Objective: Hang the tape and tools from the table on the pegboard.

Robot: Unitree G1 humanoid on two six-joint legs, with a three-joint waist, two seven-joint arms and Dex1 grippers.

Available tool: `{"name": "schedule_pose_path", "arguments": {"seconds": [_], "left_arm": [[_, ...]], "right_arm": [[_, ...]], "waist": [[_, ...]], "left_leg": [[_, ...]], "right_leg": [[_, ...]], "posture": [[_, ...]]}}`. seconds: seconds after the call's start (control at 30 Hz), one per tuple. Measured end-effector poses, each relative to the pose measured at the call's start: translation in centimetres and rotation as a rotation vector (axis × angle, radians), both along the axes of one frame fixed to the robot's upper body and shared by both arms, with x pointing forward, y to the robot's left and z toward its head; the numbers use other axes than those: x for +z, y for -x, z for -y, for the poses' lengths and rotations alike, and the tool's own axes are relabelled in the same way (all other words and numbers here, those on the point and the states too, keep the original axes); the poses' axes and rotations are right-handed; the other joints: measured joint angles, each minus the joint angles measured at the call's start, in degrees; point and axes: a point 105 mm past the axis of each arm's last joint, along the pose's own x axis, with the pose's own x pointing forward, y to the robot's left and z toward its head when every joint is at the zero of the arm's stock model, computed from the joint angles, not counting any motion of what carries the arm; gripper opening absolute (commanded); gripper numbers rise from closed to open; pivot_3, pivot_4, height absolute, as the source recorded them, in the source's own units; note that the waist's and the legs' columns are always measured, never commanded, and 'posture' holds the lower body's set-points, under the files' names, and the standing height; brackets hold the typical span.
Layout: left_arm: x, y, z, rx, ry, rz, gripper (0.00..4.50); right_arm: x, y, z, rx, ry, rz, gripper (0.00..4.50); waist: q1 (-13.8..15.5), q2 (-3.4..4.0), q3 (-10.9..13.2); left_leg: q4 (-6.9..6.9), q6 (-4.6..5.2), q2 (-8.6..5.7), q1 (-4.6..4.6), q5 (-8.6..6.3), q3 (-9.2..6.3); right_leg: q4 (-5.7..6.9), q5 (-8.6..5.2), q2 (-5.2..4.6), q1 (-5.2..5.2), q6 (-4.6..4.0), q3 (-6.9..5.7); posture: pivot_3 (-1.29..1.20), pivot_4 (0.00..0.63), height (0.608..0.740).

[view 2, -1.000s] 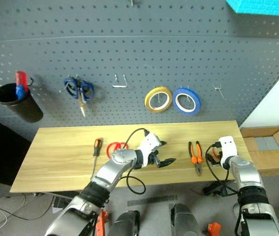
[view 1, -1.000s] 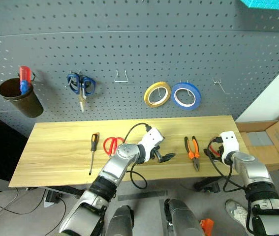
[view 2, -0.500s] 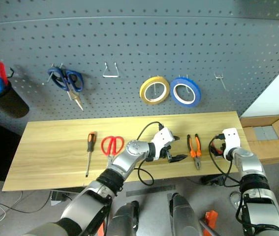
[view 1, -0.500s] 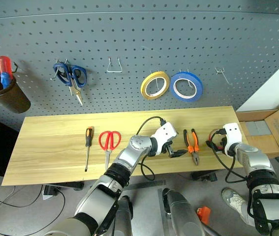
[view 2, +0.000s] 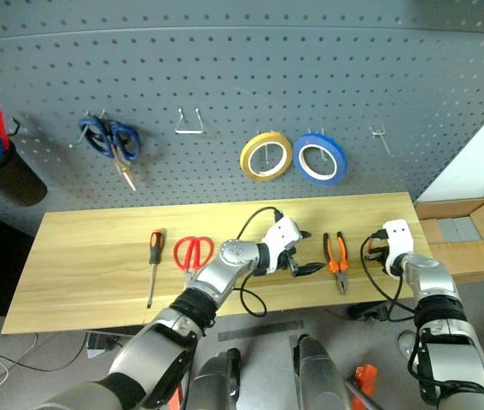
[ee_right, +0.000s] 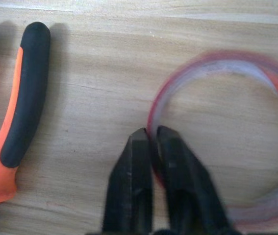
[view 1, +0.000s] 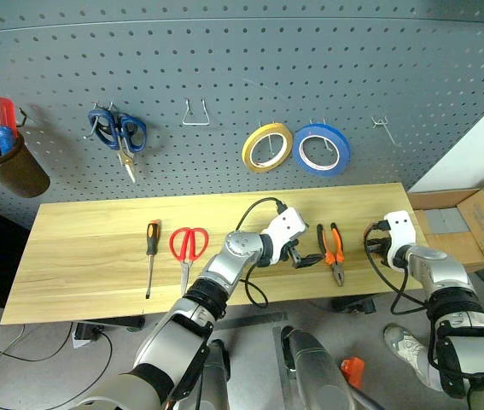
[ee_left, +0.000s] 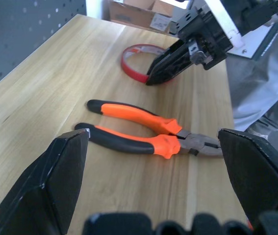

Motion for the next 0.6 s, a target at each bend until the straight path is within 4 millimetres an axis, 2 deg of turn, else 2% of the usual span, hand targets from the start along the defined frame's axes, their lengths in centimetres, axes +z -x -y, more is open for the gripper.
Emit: {"name": "schedule_pose_path", "arguments": {"seconds": [0.17, 0.23, 0.33, 0.47, 0.53, 0.6], "left_arm": [[0.0, 0.5, -0.5, 0.001, 0.013, 0.011, 4.50], [0.1, 1.0, -1.2, 0.007, 0.032, 0.002, 4.50], [0.4, 1.6, -3.2, 0.060, 0.068, -0.028, 4.50], [1.3, 3.1, -5.5, 0.137, 0.132, -0.070, 4.50], [2.4, 3.2, -6.3, 0.181, 0.169, -0.069, 4.50], [3.8, 3.2, -6.2, 0.201, 0.214, -0.063, 4.50]], "right_arm": [[0.0, 0.4, 0.5, 0.011, 0.084, 0.031, 0.01], [-0.2, 1.3, 0.6, 0.036, 0.157, 0.054, 0.01], [0.2, 3.2, -0.2, 0.090, 0.256, 0.126, 0.01], [2.5, 5.7, -2.7, 0.173, 0.418, 0.312, 0.01], [4.4, 6.0, -4.1, 0.200, 0.483, 0.428, 0.01], [5.9, 5.7, -4.9, 0.219, 0.552, 0.530, 0.01]], "waist": [[0.21, 0.17, -0.24], [0.31, 0.38, -0.51], [0.43, 0.71, -1.26], [0.34, 1.13, -3.23], [0.28, 1.03, -4.27], [0.21, 0.93, -5.55]], "left_leg": [[0.00, -0.02, 0.00, -0.08, 0.00, -0.03], [0.00, -0.06, 0.00, -0.32, 0.01, -0.04], [0.34, -0.36, -0.11, -1.03, 0.09, 0.02], [0.68, -0.49, -0.12, -1.25, 0.03, 0.03], [0.77, -0.43, -0.14, -1.10, 0.00, 0.04], [0.83, -0.29, -0.19, -0.83, 0.08, 0.06]], "right_leg": [[0.00, 0.01, -0.02, -0.08, 0.02, -0.04], [0.04, 0.03, -0.04, -0.27, 0.00, -0.07], [0.68, 0.17, -0.18, -1.23, -0.20, 0.01], [0.89, 0.10, -0.18, -1.45, -0.13, 0.03], [0.81, -0.06, -0.15, -1.25, 0.17, 0.03], [0.68, 0.18, -0.15, -0.87, 0.30, 0.05]], "posture": [[-0.08, 0.245, 0.740], [-0.08, 0.222, 0.740], [-0.09, 0.168, 0.740], [-0.10, 0.116, 0.740], [-0.10, 0.089, 0.740], [-0.10, 0.067, 0.740]]}}
